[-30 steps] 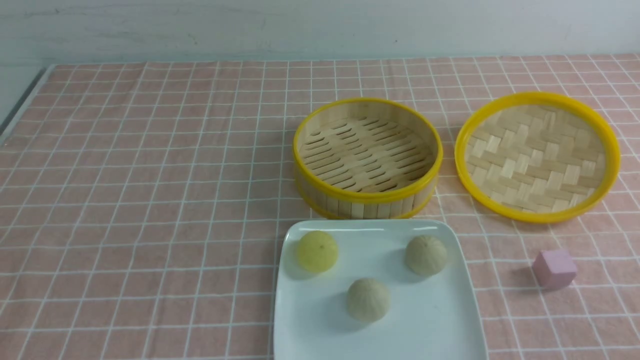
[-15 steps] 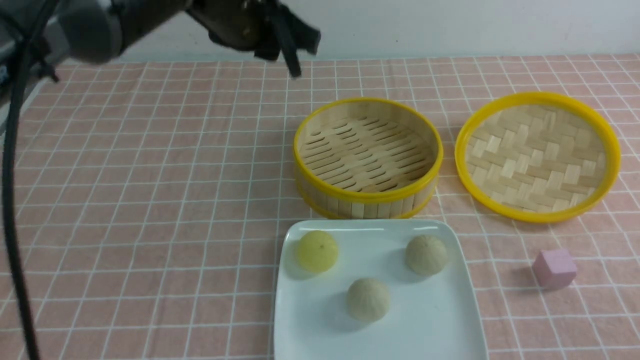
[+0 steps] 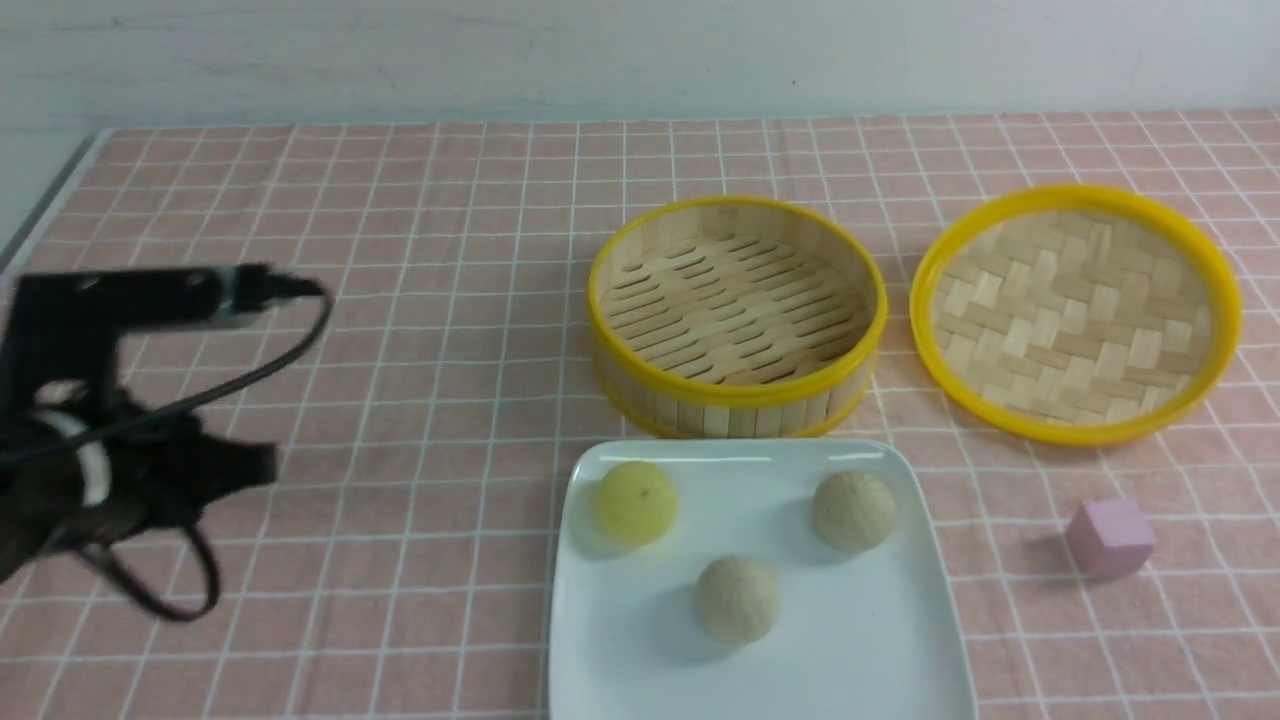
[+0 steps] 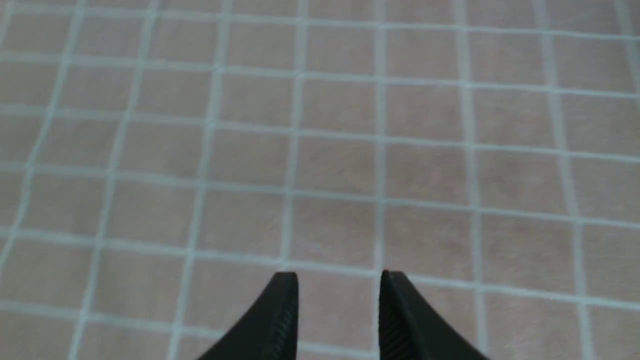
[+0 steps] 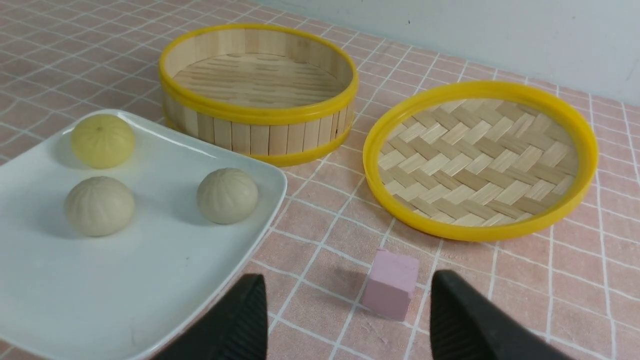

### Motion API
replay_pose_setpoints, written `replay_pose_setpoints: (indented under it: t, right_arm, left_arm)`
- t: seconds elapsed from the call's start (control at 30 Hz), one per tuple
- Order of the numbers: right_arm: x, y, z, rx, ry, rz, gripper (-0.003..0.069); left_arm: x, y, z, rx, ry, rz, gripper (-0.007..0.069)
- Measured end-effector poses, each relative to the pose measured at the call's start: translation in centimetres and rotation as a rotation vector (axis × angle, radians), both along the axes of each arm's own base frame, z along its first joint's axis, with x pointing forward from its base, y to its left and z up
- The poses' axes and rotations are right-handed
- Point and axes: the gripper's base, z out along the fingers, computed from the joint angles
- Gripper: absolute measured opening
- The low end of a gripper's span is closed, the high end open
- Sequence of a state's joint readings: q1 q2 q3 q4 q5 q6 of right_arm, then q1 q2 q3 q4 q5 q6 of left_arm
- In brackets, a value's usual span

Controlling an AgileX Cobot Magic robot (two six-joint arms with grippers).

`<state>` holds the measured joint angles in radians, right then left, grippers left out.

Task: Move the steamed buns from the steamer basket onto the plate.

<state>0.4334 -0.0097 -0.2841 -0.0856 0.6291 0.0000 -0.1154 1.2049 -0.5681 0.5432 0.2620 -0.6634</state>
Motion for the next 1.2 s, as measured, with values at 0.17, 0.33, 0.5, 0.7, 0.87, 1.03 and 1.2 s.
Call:
replay_pose_setpoints:
  t: [0.17,0.33,0.5,0.7,0.87,1.03,1.2]
  right_arm:
    - [0.0,0.0,0.0,0.000,-0.001,0.000,0.0442]
    - [0.0,0.0,0.0,0.000,-0.001,0.000,0.0442]
    - [0.0,0.0,0.0,0.000,-0.001,0.000,0.0442]
    - [0.0,0.0,0.0,0.000,-0.001,0.000,0.0442]
    - [0.0,0.0,0.0,-0.001,0.000,0.000,0.0442]
    - [0.0,0.0,0.0,-0.001,0.000,0.000,0.0442]
    - [0.0,0.0,0.0,-0.001,0.000,0.000,0.0442]
  left_arm:
    - [-5.4,3.5,-1.1,0.051,-0.068,0.113,0.0260]
    - [-9.0,3.8,-1.2,0.110,-0.172,0.114,0.0260]
    - [-11.6,3.6,-0.1,0.089,-0.347,0.139,0.0260]
    - [-13.6,3.4,-0.2,0.055,-0.469,0.170,0.0260]
    - [-14.9,3.5,-1.1,0.041,-0.507,0.203,0.0260]
    - [-16.0,3.6,-2.0,0.026,-0.552,0.230,0.0260]
    - [-16.9,3.6,-2.8,-0.004,-0.612,0.258,0.0260]
